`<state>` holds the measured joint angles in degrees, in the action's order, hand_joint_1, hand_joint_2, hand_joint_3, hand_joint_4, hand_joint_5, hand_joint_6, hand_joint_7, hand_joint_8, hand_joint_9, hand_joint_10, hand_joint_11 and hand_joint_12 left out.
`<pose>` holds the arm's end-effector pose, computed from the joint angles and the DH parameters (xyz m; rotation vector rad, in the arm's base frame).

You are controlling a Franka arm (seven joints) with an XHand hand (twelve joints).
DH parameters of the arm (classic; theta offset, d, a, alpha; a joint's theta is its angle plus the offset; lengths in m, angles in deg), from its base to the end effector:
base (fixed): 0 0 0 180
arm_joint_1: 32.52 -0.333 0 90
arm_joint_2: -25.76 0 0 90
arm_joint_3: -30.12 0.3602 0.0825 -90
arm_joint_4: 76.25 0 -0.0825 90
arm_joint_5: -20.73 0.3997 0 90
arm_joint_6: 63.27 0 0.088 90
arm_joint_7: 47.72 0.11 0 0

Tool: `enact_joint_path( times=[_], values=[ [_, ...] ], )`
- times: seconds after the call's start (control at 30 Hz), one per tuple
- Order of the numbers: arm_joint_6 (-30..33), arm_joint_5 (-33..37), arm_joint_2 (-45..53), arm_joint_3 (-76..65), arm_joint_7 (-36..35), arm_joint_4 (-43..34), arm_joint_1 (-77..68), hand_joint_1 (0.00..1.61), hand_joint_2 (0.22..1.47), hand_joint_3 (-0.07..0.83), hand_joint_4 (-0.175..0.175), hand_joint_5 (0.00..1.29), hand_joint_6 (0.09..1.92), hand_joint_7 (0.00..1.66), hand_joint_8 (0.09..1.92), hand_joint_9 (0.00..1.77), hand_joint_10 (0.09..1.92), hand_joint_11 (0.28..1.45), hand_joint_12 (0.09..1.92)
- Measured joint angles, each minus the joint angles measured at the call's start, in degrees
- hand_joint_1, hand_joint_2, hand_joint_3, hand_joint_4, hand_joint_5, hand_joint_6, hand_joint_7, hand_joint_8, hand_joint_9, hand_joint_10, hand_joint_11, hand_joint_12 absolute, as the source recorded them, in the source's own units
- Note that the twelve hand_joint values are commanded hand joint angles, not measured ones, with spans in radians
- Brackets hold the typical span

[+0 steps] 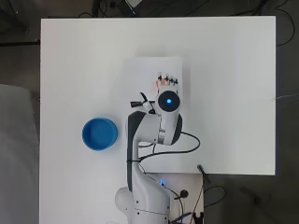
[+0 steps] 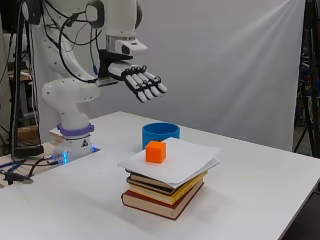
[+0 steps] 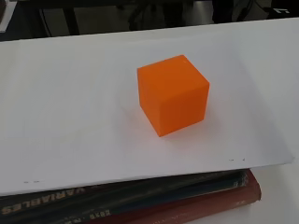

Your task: Teleoperate dual arm-hand system to pick and place objects

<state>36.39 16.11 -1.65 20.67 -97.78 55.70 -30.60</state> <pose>0.3840 -0.0944 0.5501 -2.9014 -1.0823 0.1230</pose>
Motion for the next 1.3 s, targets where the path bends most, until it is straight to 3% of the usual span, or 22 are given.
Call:
enact_joint_path(
  times=[0.13, 0.4, 0.6, 0.93, 1.03, 1.2, 1.23, 1.27, 1.3],
  values=[
    [4.79, -0.3, 2.52, -3.05, -0.28, 2.34, 0.41, 0.01, 1.01, 0.005, 0.062, 0.2, 0.09, 0.32, 0.09, 0.42, 0.09, 0.45, 0.09],
    [22.09, -1.88, 4.79, -4.16, -0.41, 11.82, 0.6, 0.04, 1.04, 0.007, 0.048, 0.19, 0.09, 0.32, 0.09, 0.43, 0.09, 0.46, 0.09],
    [22.77, 1.04, 9.38, -3.12, -2.27, 10.7, 0.02, 0.04, 1.05, 0.006, 0.047, 0.21, 0.09, 0.35, 0.09, 0.46, 0.09, 0.47, 0.09],
    [21.42, 3.49, 21.41, -2.54, -3.07, -0.71, 0.14, 0.03, 1.04, 0.0, 0.05, 0.23, 0.09, 0.38, 0.09, 0.47, 0.09, 0.48, 0.09],
    [22.64, 4.6, 21.87, -3.89, -4.27, 0.63, 0.53, 0.04, 1.04, 0.0, 0.065, 0.31, 0.09, 0.43, 0.09, 0.5, 0.09, 0.49, 0.09],
    [25.53, 6.93, 19.67, -5.97, -7.86, 6.23, 1.24, 0.08, 1.05, 0.001, 0.065, 0.28, 0.09, 0.42, 0.09, 0.5, 0.09, 0.49, 0.09],
    [26.3, 7.71, 19.26, -6.22, -8.97, 7.07, 1.33, 0.36, 1.12, 0.002, 0.105, 0.43, 0.49, 0.58, 0.09, 0.65, 0.09, 0.57, 0.09],
    [27.05, 8.65, 18.79, -6.45, -10.2, 7.95, 1.4, 0.7, 1.15, 0.003, 0.091, 0.6, 0.83, 0.72, 0.47, 0.82, 0.32, 0.66, 0.21],
    [27.61, 9.84, 18.46, -6.7, -11.67, 8.86, 1.46, 0.85, 1.17, 0.004, 0.119, 0.72, 1.01, 0.91, 0.99, 1.08, 0.89, 0.82, 0.77]
  ],
)
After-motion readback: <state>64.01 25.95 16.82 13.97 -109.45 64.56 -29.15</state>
